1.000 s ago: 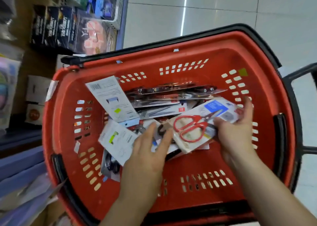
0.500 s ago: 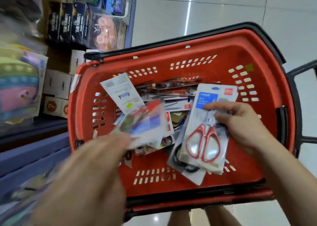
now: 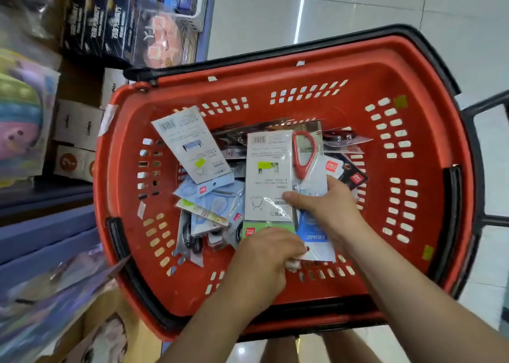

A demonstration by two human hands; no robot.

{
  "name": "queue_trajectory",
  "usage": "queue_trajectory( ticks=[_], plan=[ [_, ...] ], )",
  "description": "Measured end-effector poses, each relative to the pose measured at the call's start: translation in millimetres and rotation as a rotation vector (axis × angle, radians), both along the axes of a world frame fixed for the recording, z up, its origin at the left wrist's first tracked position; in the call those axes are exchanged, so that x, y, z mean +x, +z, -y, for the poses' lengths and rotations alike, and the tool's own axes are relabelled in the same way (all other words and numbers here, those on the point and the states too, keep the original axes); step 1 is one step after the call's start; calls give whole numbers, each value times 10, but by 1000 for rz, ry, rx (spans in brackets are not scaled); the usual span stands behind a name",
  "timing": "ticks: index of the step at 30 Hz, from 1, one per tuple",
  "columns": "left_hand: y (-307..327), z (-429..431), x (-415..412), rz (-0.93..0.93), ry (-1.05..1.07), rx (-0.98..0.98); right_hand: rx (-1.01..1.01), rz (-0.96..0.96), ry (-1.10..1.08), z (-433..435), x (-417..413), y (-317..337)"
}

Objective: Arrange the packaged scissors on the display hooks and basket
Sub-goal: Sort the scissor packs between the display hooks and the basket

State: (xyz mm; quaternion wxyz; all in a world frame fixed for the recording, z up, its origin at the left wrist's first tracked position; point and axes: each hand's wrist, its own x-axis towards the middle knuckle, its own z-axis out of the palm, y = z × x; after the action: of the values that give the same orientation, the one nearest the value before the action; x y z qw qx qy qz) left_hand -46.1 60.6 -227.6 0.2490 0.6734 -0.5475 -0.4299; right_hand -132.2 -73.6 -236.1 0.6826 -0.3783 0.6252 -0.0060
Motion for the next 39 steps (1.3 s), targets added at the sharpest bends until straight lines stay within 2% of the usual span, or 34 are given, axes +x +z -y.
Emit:
queue_trajectory(
  ticks=[2, 3, 5, 7, 9, 11, 14, 18, 21, 25, 30, 32, 34, 37, 39],
  plan=[
    [49, 43, -4, -47, 19, 143, -14, -32, 7, -8, 3, -49],
    [127, 85, 18, -105, 113, 236, -17, -34, 10, 3, -2, -68],
    [114, 113, 182, -138, 510, 331, -45, -42, 27, 45, -8, -71],
    [-152, 53, 463, -19, 917, 396, -89, -60, 52, 106, -38, -29],
    [-395, 28, 646, 32, 1089, 648, -125, -77, 51, 169, -116, 42],
    [-567, 29, 660, 50, 1146, 829, -135, -90, 58, 211, -202, 109],
    [-685, 126, 594, -4, 1389, 758, -147, -119, 81, 233, -307, 161],
    [-753, 174, 606, -357, 1746, 615, -160, -131, 112, 189, -382, 171],
    [-561, 36, 545, -462, 1709, 619, -157, -112, 99, 176, -420, 225],
    [116, -196, 394, -671, 1563, 608, -180, -83, 110, 226, -405, 393],
    [890, 40, 253, -1061, 1407, 339, -161, 100, 133, 312, -304, 747],
    [1015, 203, 186, -988, 1307, 301, -149, 186, 137, 327, -234, 928],
    [1124, 355, 145, -832, 1256, 294, -123, 264, 126, 317, -169, 1104],
    [1353, 459, 177, -655, 1332, 226, -114, 295, 106, 298, -107, 1333],
    [1578, 436, 265, -565, 1390, 109, -140, 265, 89, 321, -119, 1482]
  ],
)
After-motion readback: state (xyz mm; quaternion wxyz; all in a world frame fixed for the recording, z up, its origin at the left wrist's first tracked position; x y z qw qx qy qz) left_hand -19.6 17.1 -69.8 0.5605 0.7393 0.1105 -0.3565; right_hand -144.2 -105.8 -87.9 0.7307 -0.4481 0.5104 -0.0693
